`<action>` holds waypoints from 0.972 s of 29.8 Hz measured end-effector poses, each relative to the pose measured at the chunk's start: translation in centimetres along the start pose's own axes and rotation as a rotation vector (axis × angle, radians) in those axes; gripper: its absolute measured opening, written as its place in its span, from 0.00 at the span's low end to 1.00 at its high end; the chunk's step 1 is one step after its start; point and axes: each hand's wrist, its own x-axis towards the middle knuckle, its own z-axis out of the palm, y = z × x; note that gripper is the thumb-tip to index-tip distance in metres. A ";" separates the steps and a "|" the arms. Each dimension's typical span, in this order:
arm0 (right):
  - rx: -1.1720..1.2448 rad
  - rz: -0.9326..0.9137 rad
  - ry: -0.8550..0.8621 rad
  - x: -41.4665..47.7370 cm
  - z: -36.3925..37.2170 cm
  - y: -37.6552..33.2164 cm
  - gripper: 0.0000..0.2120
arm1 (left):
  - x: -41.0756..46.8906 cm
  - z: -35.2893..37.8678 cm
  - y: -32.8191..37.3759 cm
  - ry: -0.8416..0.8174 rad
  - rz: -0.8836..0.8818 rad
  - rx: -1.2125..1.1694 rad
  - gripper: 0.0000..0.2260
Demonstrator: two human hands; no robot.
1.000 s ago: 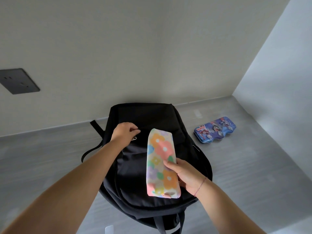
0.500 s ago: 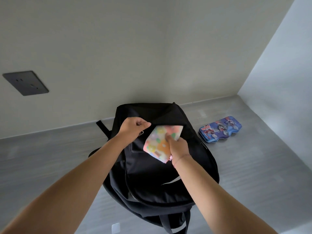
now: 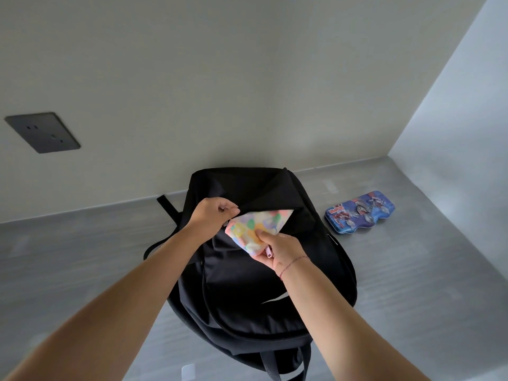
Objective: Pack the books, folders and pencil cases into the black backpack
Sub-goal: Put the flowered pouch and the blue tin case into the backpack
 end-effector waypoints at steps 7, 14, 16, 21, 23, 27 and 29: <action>-0.129 -0.014 -0.005 -0.1 -0.8 -1.2 0.08 | 0.6 0.3 -0.8 -0.030 -0.133 0.032 0.09; -0.338 -0.048 -0.059 -0.5 -2.4 -1.8 0.06 | 0.9 1.4 -0.4 -0.031 -0.050 0.500 0.17; -0.293 -0.049 -0.067 -0.5 -2.6 -1.8 0.07 | 0.7 1.9 -0.2 0.004 -0.023 0.507 0.16; -0.209 -0.065 -0.042 -0.4 -2.3 -1.2 0.16 | -0.2 1.5 -0.7 0.100 -0.003 0.302 0.15; -0.156 -0.076 -0.040 -0.4 -1.9 -0.9 0.16 | -0.6 1.4 -0.9 0.131 0.069 0.293 0.15; -0.166 0.004 -0.107 -0.5 -1.2 -0.6 0.14 | -1.2 1.4 -1.6 0.258 0.238 0.444 0.07; -0.205 0.041 -0.152 -0.6 -0.8 -0.8 0.14 | -1.5 1.3 -1.8 0.304 0.269 0.457 0.05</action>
